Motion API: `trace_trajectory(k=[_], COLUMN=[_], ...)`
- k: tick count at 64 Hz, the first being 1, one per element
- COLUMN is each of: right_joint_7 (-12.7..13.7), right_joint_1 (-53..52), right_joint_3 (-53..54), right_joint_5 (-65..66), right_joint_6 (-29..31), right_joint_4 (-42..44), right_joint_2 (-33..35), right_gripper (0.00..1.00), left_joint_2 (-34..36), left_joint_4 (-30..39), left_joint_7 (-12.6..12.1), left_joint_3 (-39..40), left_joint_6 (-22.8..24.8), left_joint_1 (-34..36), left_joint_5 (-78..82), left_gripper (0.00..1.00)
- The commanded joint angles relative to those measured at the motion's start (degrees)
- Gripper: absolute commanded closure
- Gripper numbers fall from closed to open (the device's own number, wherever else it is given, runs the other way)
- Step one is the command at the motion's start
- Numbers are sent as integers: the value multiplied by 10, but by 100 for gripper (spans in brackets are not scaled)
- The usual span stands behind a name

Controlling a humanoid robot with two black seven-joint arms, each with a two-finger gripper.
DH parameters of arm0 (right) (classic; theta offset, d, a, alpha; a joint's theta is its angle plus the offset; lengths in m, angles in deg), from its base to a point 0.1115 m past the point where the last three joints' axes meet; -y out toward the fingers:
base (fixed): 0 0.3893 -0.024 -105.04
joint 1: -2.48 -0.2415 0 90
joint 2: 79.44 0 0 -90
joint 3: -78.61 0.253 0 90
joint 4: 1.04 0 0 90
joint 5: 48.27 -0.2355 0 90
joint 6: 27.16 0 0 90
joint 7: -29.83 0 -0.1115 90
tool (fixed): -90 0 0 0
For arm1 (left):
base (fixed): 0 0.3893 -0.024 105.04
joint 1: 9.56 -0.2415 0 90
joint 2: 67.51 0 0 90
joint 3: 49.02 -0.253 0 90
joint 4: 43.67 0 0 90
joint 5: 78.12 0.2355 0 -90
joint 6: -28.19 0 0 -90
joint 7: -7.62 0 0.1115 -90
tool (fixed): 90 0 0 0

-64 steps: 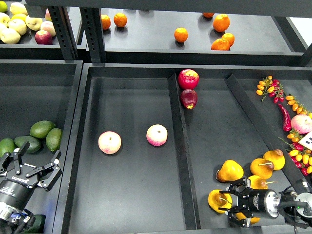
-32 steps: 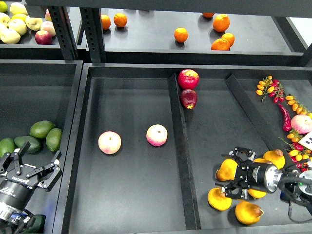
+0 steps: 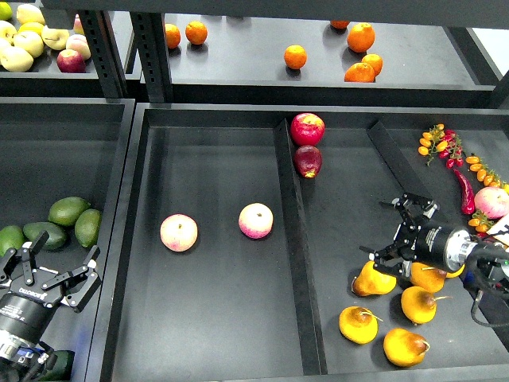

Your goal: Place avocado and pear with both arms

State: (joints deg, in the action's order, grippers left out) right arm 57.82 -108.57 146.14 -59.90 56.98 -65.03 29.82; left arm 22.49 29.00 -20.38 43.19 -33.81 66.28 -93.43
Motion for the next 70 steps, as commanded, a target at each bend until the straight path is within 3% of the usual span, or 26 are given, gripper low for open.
trace_trajectory(k=[1,15,30,38,54,62,70], right_joint_7=[0,0,0,0,0,-38,-50], right_joint_1=[11,27,36,43,44,60,95], right_joint_3=[49,160,217,207,188,188,188], right_joint_5=[4,66,79,79,64,28,-8], right_joint_6=[6,66,116,176,210,242,253], right_joint_4=[15,60,94,126,164,164,142], right_joint_2=[-59,-192,-193,-193,-193,-193,-193], right_gripper=[1,1,1,1,0,0,0], left_joint_2=[0,0,0,0,0,0,0], left_joint_4=[2,1,-18,-62,-142,-159,-150], left_joint_7=[0,0,0,0,0,0,0], left_joint_3=[0,-4,-9,-11,-14,-35,-43], left_joint_6=[0,0,0,0,0,0,0], left_joint_1=[0,3,48,105,173,176,164], left_joint_5=[1,4,8,8,7,1,-2], left_gripper=[1,1,1,1,1,1,1])
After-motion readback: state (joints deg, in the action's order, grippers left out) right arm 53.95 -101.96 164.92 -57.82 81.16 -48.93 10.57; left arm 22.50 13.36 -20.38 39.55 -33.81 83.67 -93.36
